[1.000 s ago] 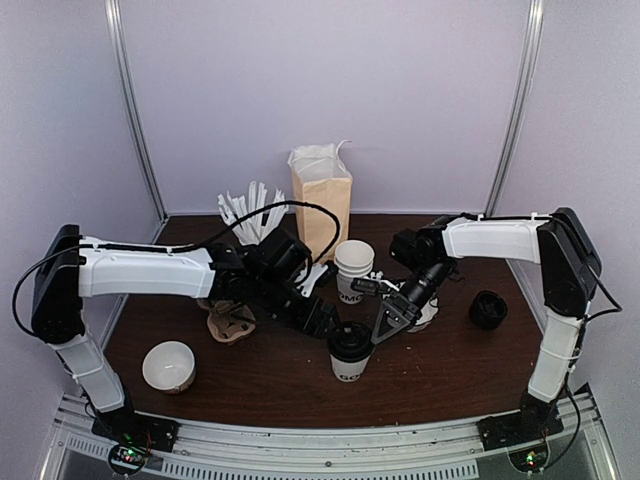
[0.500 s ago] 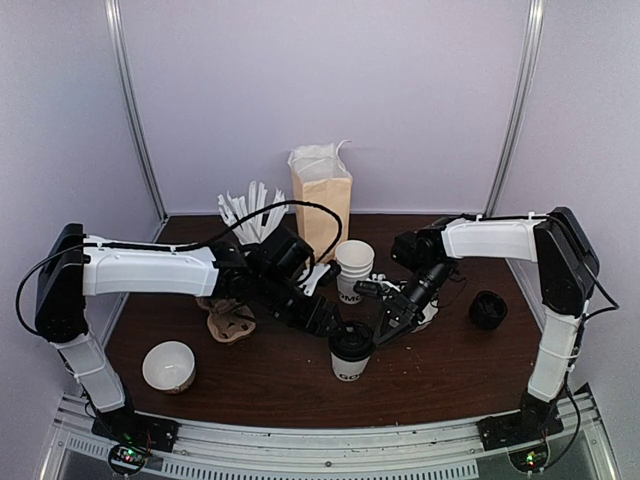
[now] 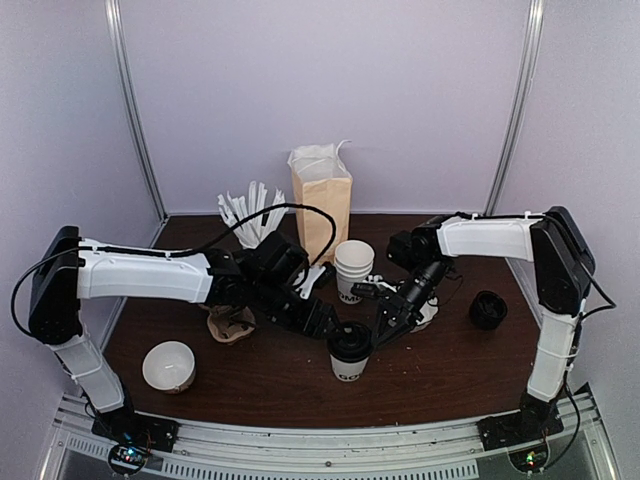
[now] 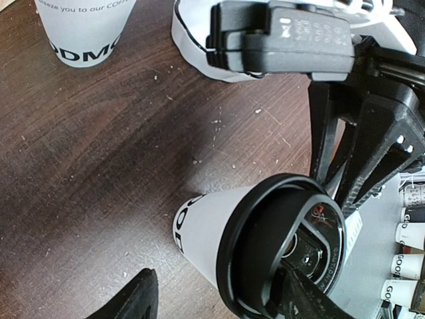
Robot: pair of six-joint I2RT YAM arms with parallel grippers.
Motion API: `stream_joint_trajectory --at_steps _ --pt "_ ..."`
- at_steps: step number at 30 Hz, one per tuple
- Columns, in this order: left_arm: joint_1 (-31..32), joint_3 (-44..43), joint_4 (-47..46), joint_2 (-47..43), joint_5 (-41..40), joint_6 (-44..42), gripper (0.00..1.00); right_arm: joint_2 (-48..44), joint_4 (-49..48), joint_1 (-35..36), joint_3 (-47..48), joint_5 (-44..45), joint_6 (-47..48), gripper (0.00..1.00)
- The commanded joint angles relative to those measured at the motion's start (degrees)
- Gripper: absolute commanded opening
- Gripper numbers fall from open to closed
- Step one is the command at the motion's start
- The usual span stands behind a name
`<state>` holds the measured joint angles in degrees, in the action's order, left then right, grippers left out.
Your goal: Pack the takeout coffee
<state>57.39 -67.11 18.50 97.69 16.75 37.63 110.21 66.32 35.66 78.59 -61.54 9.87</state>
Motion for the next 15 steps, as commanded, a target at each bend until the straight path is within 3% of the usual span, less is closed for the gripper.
stream_joint_trajectory --at_steps 1,7,11,15 --pt "0.9 2.2 3.4 1.8 -3.1 -2.8 0.68 5.4 -8.0 0.5 -0.4 27.3 -2.1 0.2" --pt "1.8 2.0 -1.1 1.3 -1.4 -5.2 0.68 4.1 -7.0 1.6 0.7 33.5 -0.9 0.21" --pt "1.8 1.9 -1.0 0.3 -2.2 -6.3 0.68 0.4 -7.8 1.6 0.5 31.6 0.2 0.21" --pt "1.8 1.6 -1.1 -0.5 -2.5 -7.5 0.68 -1.1 -3.9 1.6 3.5 20.9 4.5 0.25"
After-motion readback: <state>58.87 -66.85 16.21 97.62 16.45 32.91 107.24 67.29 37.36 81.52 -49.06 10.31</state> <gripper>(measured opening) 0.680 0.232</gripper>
